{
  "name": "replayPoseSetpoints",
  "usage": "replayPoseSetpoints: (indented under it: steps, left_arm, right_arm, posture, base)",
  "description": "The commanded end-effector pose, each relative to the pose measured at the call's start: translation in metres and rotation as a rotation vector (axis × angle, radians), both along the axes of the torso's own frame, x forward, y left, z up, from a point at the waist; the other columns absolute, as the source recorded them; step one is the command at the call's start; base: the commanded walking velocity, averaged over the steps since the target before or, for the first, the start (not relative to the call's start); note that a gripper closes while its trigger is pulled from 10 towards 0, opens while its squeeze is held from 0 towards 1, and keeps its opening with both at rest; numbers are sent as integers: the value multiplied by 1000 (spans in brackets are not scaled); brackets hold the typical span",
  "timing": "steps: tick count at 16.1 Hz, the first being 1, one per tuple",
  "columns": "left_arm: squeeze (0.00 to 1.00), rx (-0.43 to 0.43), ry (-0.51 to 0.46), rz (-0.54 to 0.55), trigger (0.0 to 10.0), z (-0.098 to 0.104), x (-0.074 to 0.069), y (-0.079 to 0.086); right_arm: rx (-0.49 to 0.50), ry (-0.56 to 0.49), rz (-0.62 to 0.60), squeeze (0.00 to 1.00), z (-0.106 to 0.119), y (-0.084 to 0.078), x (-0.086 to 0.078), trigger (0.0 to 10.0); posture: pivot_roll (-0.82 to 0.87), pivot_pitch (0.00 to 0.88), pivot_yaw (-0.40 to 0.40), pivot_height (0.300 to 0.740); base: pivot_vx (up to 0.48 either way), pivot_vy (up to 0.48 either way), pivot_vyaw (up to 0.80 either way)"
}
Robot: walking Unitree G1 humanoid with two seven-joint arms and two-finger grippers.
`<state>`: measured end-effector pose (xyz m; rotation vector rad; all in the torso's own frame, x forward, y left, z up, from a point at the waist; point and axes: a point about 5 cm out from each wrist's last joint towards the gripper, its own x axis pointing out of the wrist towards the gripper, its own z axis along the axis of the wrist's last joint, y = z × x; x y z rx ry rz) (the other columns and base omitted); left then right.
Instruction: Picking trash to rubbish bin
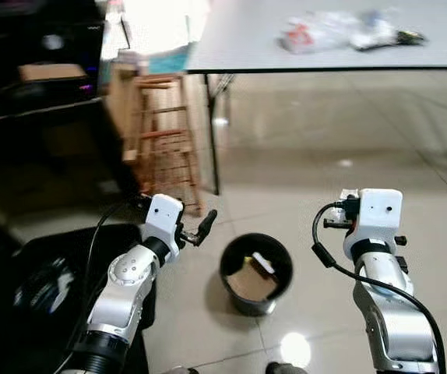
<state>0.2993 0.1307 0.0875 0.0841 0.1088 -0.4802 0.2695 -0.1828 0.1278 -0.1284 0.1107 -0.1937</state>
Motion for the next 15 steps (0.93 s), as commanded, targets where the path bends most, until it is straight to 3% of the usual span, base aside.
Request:
replayPoseSetpoints:
  steps: [1, 4, 8, 15]
  left_arm:
    - [0, 11, 7, -2, 10000, -2, -1, 2]
    - [0, 8, 1, -7, 10000, -2, -2, 1]
    - [0, 9, -9, -38, 10000, -1, -3, -3]
    - [0, 5, -22, -74, 10000, -1, -7, -5]
  right_arm:
    - [17, 12, -8, 0, -1, 0, 0, 10000]
    - [26, 3, -9, 0, -1, 1, 0, 10000]
    - [8, 10, -5, 0, -1, 2, -1, 10000]
    - [-5, 15, -5, 0, -2, 2, -1, 10000]
  posture:
    - [-69, 107, 92, 740]
    - [-70, 109, 93, 740]
    - [-72, 113, 94, 740]
    - [-70, 117, 93, 740]
  base:
    - [0, 0, -738]
    - [0, 0, -650]
    - [0, 0, 0]
    - [387, 0, 0]
